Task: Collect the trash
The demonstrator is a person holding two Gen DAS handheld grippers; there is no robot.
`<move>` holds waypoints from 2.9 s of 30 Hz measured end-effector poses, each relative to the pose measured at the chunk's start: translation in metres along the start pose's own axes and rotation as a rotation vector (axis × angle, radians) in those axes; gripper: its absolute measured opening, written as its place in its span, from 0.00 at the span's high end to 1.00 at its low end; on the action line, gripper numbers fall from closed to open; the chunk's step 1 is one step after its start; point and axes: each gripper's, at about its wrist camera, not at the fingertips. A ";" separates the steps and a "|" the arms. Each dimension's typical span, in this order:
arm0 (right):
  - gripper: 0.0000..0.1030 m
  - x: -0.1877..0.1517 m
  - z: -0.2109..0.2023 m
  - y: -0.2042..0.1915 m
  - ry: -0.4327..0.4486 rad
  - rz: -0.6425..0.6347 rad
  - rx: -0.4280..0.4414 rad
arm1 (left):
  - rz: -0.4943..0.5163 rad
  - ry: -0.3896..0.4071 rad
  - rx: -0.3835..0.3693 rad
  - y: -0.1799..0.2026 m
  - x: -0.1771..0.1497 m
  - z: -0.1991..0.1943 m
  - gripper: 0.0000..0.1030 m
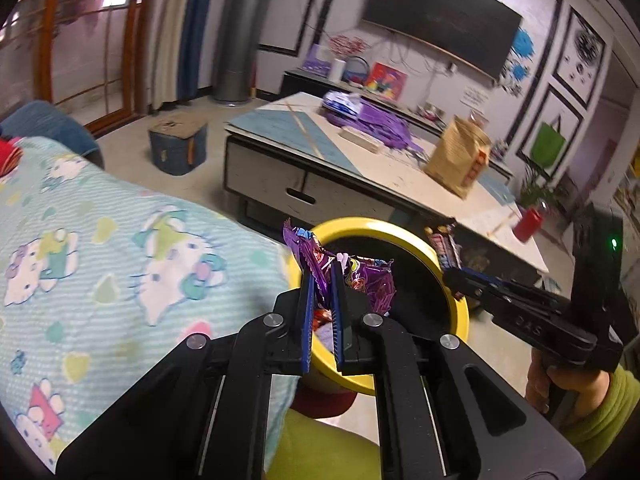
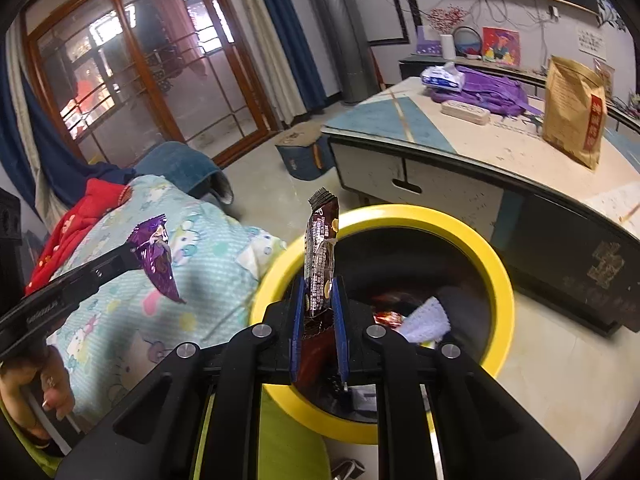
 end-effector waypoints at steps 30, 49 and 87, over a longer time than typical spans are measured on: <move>0.48 -0.019 0.025 0.075 -0.106 0.244 -0.053 | 0.098 -0.213 -0.042 0.034 -0.024 0.094 0.32; 0.06 -0.008 -0.022 0.001 -0.017 0.079 -0.089 | -0.071 -0.056 0.157 -0.021 -0.012 -0.002 0.11; 0.06 -0.083 -0.137 -0.141 0.590 -0.267 -0.047 | 0.025 0.353 0.408 -0.014 -0.089 -0.175 0.10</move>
Point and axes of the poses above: each gripper's, at about its wrist camera, not at the fingertips, and z roughly the way its jaws point, y to its right, x to its top, and after that the axes turned 6 degrees about -x, right-handed
